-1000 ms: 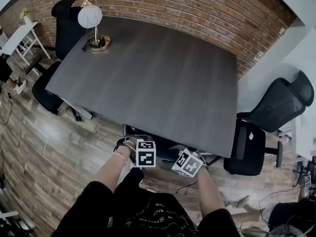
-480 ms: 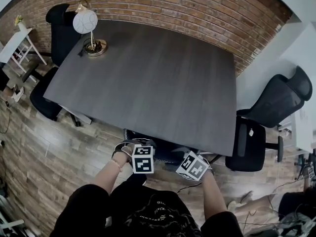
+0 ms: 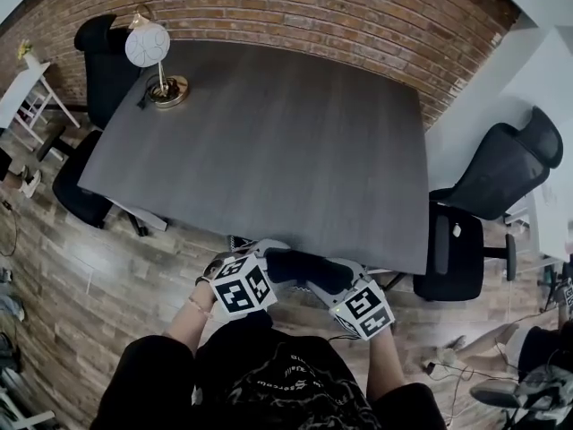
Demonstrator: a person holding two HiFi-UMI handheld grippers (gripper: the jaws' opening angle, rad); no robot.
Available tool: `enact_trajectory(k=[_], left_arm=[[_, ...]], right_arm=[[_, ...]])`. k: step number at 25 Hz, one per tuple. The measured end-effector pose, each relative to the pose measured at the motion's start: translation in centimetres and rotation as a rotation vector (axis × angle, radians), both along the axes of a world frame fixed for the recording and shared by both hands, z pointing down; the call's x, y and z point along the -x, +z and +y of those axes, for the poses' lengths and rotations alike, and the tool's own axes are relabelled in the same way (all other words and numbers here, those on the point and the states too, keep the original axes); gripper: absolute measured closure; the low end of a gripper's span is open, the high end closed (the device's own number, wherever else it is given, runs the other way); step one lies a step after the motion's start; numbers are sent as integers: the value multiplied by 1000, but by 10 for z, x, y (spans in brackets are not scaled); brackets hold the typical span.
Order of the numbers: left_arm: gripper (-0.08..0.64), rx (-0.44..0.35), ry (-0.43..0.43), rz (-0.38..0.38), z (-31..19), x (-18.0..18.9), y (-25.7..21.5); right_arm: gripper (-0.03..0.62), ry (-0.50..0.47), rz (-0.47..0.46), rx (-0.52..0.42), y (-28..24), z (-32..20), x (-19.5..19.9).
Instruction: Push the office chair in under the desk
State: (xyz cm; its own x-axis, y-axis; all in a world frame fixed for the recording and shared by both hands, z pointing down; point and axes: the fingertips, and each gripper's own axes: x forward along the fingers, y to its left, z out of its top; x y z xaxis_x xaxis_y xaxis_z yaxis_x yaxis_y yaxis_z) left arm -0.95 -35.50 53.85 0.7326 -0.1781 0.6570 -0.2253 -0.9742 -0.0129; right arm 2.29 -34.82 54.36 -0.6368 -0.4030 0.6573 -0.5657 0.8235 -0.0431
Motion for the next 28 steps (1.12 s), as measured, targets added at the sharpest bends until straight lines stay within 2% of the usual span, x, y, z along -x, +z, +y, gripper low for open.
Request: enact_trajectory(k=[5,7,10,16,22,26,28], left_arm=[[301,-78,-291,308,-37,16,-57],[301,-98,-367,388,-41,23,-73],[301,-127,-451,469,-42,37,-88],[301,-203,-590,568,-41,69,-115],[301,-308,-619,654,-45,81,-154],[301,-387,-613,642,-48,85,-168],[301,-401,-610,626,-49,87,-167]], right_arm=[[367,199,-86,-158,-37,-24,2],[367,248,-114,-205,-50,-28,5],[367,312,-170,-273,-70,-34,9],[368,444,-294,-401,-113,-43,5],[368,543,-320,-472,-136,-45,-9],[368,595,-332,-492,-142,-46,-18],[373,607,-333,-506,-145,-47,-18]])
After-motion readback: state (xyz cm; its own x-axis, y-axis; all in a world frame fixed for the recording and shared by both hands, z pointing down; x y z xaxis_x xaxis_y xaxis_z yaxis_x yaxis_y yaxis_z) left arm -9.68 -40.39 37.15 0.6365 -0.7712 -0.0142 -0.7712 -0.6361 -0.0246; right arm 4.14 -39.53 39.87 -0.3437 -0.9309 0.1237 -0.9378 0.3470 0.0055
